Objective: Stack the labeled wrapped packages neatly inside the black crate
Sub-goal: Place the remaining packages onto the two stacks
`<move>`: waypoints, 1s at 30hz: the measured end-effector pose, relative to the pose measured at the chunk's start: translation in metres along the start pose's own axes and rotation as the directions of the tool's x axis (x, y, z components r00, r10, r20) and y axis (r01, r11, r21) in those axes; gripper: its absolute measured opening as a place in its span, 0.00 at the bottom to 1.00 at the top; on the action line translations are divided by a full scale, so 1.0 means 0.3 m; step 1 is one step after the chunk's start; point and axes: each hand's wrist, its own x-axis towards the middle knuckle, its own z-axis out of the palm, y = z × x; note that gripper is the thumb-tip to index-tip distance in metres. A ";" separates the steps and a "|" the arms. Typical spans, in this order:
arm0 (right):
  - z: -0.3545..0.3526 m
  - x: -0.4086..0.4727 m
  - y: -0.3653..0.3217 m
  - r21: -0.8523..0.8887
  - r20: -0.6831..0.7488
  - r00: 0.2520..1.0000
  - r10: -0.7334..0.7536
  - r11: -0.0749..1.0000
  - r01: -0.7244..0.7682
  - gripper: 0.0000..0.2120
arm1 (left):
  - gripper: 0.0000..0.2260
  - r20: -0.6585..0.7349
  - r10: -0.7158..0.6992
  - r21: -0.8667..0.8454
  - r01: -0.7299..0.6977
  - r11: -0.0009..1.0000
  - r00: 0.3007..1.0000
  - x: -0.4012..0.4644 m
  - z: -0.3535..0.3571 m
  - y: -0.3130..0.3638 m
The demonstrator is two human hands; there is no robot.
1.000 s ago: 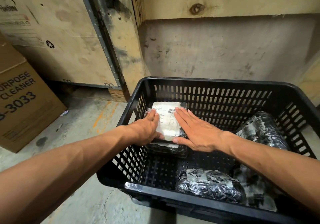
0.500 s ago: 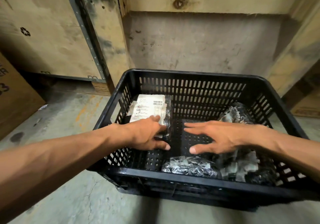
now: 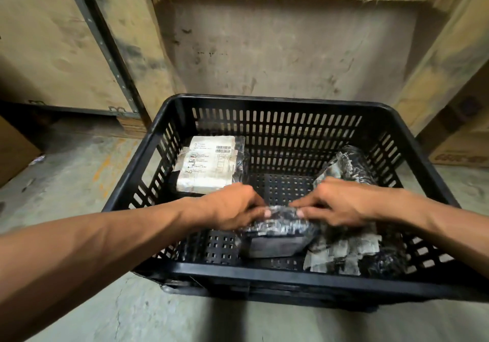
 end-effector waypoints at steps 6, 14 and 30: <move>0.028 0.017 0.022 0.156 0.026 0.999 0.041 0.987 -0.044 0.30 | 0.29 0.000 0.013 -0.278 -0.013 0.961 1.000 -0.003 0.038 -0.014; 0.035 0.020 0.030 0.176 0.060 0.998 0.027 0.984 -0.038 0.39 | 0.23 -0.007 0.032 -0.259 -0.033 0.965 0.999 0.006 0.032 -0.017; -0.112 -0.108 0.029 0.649 -0.596 0.794 0.118 0.653 0.390 0.21 | 0.22 -0.588 0.053 -0.548 -0.446 0.708 0.807 -0.025 -0.133 0.044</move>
